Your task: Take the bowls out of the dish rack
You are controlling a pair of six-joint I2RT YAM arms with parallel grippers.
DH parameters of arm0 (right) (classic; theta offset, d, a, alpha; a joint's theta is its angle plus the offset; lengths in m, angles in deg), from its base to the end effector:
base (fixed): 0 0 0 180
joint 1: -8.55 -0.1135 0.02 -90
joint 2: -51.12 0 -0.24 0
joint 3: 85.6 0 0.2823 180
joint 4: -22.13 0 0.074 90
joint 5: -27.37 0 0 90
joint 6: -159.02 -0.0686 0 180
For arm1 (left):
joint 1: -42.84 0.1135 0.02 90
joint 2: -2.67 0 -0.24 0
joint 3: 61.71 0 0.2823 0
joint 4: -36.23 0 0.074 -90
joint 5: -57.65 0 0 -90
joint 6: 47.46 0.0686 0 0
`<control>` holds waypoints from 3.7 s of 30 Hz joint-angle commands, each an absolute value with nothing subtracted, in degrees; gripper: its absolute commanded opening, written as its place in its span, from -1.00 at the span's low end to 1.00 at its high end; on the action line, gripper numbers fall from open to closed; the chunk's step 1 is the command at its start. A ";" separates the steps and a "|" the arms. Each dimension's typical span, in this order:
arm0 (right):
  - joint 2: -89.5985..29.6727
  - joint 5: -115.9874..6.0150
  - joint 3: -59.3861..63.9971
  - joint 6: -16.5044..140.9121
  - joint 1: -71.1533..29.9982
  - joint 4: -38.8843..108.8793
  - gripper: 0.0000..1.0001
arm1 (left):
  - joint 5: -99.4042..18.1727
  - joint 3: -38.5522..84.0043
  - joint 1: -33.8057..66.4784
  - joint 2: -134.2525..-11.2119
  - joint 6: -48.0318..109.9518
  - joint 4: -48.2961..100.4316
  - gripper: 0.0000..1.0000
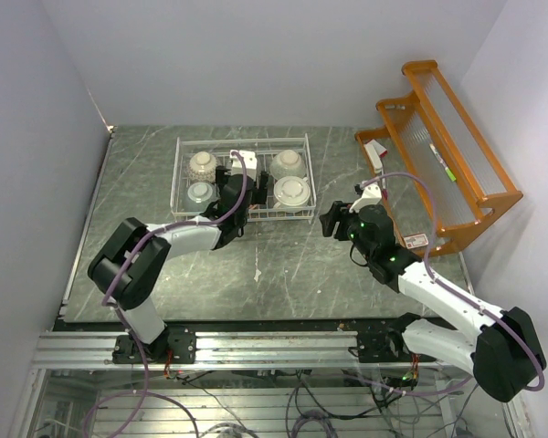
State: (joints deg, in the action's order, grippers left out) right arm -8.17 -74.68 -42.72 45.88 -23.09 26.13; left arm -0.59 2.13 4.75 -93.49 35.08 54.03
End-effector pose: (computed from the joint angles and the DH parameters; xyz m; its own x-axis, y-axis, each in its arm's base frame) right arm 0.2633 0.1454 0.1909 -0.4092 0.1993 -0.8904 -0.2019 0.9319 0.3014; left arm 0.3469 -0.2260 0.1680 -0.2117 0.0257 -0.9770 0.0968 0.9953 0.0052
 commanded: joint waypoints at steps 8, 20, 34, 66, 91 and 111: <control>-8.53 -75.39 -41.66 46.59 -23.44 25.48 0.23 | -1.50 2.83 6.25 -96.86 32.00 54.53 0.97; -9.68 -74.34 -41.47 46.01 -23.46 24.53 0.22 | -2.94 3.81 8.38 -98.14 28.64 52.13 0.91; -10.24 -74.05 -41.67 46.01 -23.44 24.21 0.22 | -2.51 4.57 8.56 -100.56 29.26 53.32 0.59; -11.33 -71.44 -40.33 46.55 -23.71 24.05 0.22 | 3.38 5.71 7.13 -95.42 30.18 49.31 -0.85; -13.21 -69.40 -38.58 46.73 -25.04 22.63 0.23 | 3.08 10.57 7.16 -94.98 29.90 48.45 -0.85; -13.17 -67.49 -38.30 45.95 -25.29 21.83 0.22 | -3.65 17.25 7.21 -90.19 26.61 38.83 -0.85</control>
State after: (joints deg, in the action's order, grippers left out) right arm -13.79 -69.26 -39.57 46.08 -24.90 24.32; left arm -0.65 14.15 7.37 -93.77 28.93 39.56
